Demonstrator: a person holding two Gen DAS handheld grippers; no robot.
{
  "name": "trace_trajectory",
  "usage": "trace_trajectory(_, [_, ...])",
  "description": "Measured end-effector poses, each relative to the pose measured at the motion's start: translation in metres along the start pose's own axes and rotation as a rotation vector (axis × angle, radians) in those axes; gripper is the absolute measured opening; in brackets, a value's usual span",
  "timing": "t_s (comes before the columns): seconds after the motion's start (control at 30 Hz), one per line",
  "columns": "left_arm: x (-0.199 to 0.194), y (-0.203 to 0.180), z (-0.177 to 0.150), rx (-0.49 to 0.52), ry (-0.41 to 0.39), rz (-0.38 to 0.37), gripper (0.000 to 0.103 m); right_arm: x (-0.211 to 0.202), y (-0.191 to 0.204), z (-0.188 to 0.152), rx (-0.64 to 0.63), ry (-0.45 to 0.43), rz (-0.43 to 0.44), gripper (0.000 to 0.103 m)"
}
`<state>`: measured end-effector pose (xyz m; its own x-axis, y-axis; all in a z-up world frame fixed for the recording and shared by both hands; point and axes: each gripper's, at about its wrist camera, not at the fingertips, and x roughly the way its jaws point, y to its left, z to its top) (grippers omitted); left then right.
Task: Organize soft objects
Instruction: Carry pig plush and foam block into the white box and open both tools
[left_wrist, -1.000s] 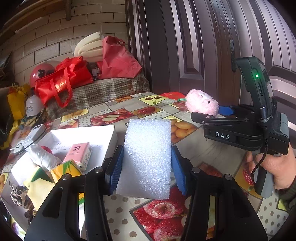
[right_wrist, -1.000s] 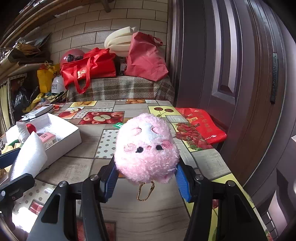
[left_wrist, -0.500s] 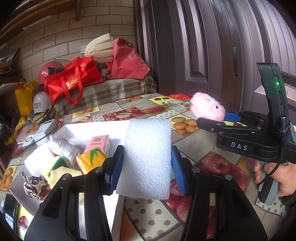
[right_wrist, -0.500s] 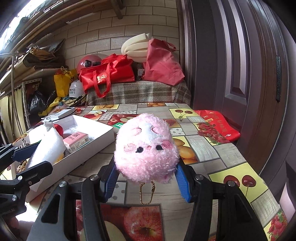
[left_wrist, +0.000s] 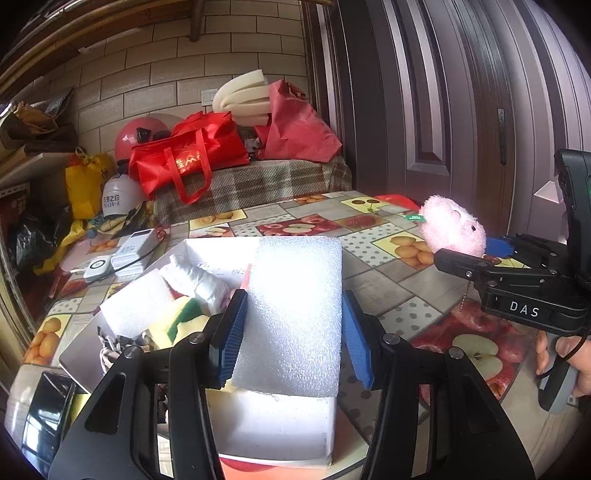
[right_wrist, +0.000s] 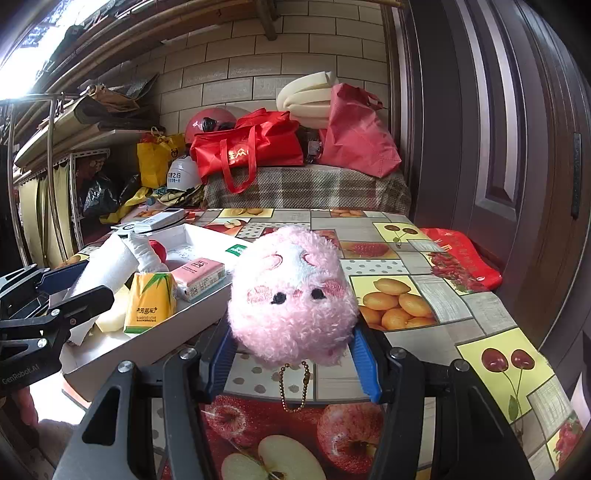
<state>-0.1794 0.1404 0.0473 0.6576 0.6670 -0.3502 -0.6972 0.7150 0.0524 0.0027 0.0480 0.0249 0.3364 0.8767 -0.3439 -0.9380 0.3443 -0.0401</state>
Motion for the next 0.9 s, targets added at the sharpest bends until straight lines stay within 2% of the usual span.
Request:
trace_trajectory(0.47, [0.003,0.081,-0.01,-0.13,0.019,0.154,0.05,0.013,0.051,0.003,-0.095,0.023,0.092,0.057])
trace_trajectory(0.73, [0.012,0.103,-0.01,-0.199,0.034,0.202,0.05,0.022,0.101,0.008,-0.15,0.019,0.245,0.056])
trace_trajectory(0.9, [0.02,0.11,-0.007,-0.21,0.031,0.223,0.05,0.032,0.131,0.009,-0.213,0.043,0.288,0.056])
